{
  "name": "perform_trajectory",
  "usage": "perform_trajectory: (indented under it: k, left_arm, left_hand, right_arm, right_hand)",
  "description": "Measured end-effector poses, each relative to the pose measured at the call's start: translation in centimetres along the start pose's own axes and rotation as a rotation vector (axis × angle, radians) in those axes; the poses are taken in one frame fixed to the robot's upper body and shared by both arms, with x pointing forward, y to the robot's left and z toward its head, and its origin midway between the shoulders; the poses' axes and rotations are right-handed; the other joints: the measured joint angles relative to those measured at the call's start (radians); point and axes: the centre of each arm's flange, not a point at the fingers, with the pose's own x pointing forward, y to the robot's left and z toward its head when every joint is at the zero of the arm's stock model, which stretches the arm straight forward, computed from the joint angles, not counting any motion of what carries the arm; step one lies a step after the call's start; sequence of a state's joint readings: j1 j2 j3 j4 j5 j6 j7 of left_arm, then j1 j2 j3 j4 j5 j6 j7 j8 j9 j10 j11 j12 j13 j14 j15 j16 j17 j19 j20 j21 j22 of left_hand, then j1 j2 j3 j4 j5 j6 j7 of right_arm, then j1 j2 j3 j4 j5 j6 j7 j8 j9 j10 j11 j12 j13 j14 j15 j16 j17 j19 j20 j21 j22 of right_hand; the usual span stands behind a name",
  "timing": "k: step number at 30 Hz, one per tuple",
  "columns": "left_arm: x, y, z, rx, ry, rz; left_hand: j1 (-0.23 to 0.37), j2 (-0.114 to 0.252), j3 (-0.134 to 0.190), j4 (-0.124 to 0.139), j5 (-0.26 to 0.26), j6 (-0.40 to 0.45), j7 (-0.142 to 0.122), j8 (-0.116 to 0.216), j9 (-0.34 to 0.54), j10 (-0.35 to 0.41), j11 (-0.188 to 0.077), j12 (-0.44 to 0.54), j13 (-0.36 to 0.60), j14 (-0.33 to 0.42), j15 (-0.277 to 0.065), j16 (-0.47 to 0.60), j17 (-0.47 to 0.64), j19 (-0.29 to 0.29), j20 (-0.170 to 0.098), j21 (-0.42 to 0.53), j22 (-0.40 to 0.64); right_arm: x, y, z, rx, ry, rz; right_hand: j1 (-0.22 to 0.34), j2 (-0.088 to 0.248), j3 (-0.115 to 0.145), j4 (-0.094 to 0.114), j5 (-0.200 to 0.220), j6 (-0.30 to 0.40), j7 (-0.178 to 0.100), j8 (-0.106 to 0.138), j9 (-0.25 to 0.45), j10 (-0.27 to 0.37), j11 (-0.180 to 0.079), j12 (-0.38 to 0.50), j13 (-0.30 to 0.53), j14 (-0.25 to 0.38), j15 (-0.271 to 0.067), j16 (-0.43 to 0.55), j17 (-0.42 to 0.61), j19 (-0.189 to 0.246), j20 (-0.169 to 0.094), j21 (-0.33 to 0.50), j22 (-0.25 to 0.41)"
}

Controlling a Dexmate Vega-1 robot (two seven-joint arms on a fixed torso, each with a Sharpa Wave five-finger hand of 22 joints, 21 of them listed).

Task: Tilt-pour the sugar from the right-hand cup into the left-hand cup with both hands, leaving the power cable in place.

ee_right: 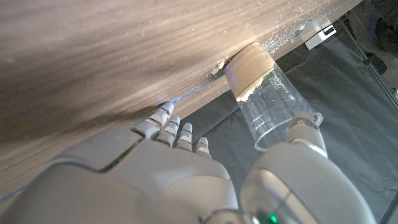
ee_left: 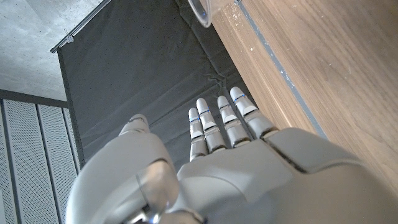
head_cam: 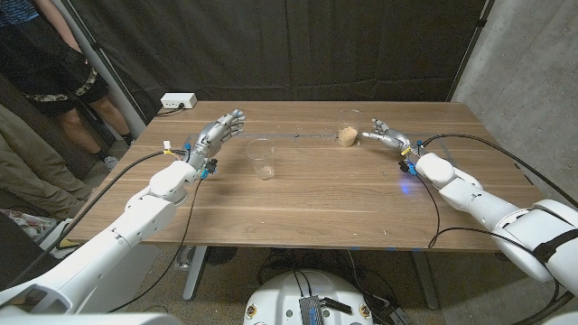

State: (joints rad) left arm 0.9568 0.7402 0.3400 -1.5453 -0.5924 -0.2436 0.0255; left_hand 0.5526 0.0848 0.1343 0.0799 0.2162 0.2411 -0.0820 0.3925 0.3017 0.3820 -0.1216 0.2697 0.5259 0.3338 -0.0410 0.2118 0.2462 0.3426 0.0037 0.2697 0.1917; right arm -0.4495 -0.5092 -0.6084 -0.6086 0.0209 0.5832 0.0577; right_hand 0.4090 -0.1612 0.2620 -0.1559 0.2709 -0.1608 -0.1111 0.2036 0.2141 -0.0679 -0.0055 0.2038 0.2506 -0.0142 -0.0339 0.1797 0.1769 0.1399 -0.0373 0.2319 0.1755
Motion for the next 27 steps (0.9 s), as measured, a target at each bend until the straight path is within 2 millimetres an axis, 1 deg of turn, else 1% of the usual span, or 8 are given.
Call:
perform_trajectory:
  k: [2, 12, 15, 16, 18, 21, 27]
  left_arm:
    - [-0.1, 0.1, 0.0, 0.001, 0.000, 0.001]
    - [-0.5, 0.6, 0.2, 0.006, -0.004, 0.012]
    - [-0.5, 0.6, 0.2, 0.007, -0.005, 0.015]
    - [-0.5, 0.6, 0.2, 0.006, -0.005, 0.016]
    - [-0.6, 0.6, 0.3, 0.007, -0.006, 0.016]
    - [-0.6, 0.6, 0.2, 0.006, -0.006, 0.017]
    - [-0.5, 0.6, 0.3, 0.002, -0.010, 0.018]
  left_hand:
    - [0.000, 0.000, 0.000, 0.000, 0.000, 0.000, 0.000, 0.000, 0.000, 0.000, 0.000, 0.000, 0.000, 0.000, 0.000, 0.000, 0.000, 0.000, 0.000, 0.000, 0.002]
    - [0.000, 0.000, 0.000, 0.000, 0.000, 0.000, 0.000, 0.000, 0.000, 0.000, 0.000, 0.000, 0.000, 0.000, 0.000, 0.000, 0.000, 0.000, 0.000, -0.004, 0.002]
    - [0.000, 0.000, 0.000, 0.000, 0.000, 0.000, 0.000, 0.000, 0.000, 0.000, 0.000, 0.000, 0.000, 0.000, 0.000, 0.000, 0.000, 0.000, 0.000, -0.004, 0.002]
    - [0.000, 0.000, 0.000, 0.000, 0.000, 0.000, 0.000, 0.000, 0.000, 0.000, 0.000, 0.000, 0.000, 0.000, 0.000, 0.000, 0.000, 0.000, 0.000, -0.004, 0.002]
    - [0.000, 0.000, 0.000, 0.000, 0.000, 0.000, 0.000, 0.000, 0.000, 0.000, 0.000, 0.000, 0.000, 0.000, 0.000, 0.000, 0.000, 0.000, 0.000, -0.004, 0.002]
    - [0.000, 0.000, 0.000, 0.000, 0.000, 0.000, 0.000, 0.000, 0.000, 0.000, 0.000, 0.000, 0.000, 0.000, 0.000, 0.000, 0.000, 0.000, 0.000, -0.004, 0.002]
    - [0.000, 0.000, 0.003, -0.003, 0.000, 0.000, 0.000, 0.000, 0.000, 0.000, 0.000, 0.000, 0.000, 0.000, 0.000, 0.000, 0.000, 0.000, 0.000, -0.004, 0.002]
  right_arm:
    - [0.3, 0.2, 0.0, 0.003, 0.004, 0.002]
    - [1.5, 0.9, 0.6, 0.008, 0.011, 0.014]
    - [1.7, 1.0, 0.6, 0.009, 0.014, 0.017]
    - [1.7, 1.1, 0.6, 0.010, 0.015, 0.019]
    - [1.8, 1.2, 0.8, 0.013, 0.010, 0.019]
    - [1.9, 1.3, 0.9, 0.017, 0.005, 0.019]
    - [1.9, 1.8, 1.3, 0.023, -0.015, 0.027]
  right_hand:
    - [0.000, 0.000, 0.000, 0.000, 0.000, 0.000, 0.000, 0.004, 0.000, 0.000, 0.000, 0.000, 0.000, 0.000, 0.000, 0.000, 0.000, 0.000, 0.000, -0.004, 0.000]
    - [0.002, -0.002, 0.000, 0.000, 0.000, 0.004, 0.004, 0.004, 0.000, 0.000, 0.000, 0.004, -0.003, 0.006, 0.002, 0.000, 0.000, 0.000, 0.000, -0.005, 0.001]
    - [0.004, -0.004, 0.000, 0.000, 0.000, 0.004, 0.004, 0.004, 0.000, 0.000, 0.000, 0.004, -0.005, 0.007, 0.000, 0.000, 0.000, 0.000, 0.000, -0.006, 0.000]
    - [0.009, 0.001, -0.001, 0.001, 0.000, 0.004, 0.004, 0.004, 0.000, 0.000, 0.000, 0.004, -0.005, 0.007, 0.000, 0.000, 0.000, 0.000, 0.000, -0.006, -0.001]
    - [0.009, 0.001, -0.004, 0.004, 0.000, 0.004, 0.004, 0.004, 0.000, 0.000, 0.000, 0.004, -0.005, 0.007, 0.000, 0.000, 0.000, 0.000, 0.000, -0.009, -0.002]
    - [0.009, 0.001, -0.004, 0.004, 0.000, 0.004, 0.004, 0.004, 0.000, 0.000, 0.000, 0.004, -0.005, 0.007, 0.000, 0.000, 0.000, -0.005, 0.005, -0.009, -0.002]
    - [0.009, 0.001, -0.004, 0.004, 0.000, 0.004, 0.004, 0.008, 0.000, 0.000, 0.000, 0.004, -0.005, 0.007, 0.000, 0.006, 0.000, -0.005, 0.006, -0.014, -0.002]
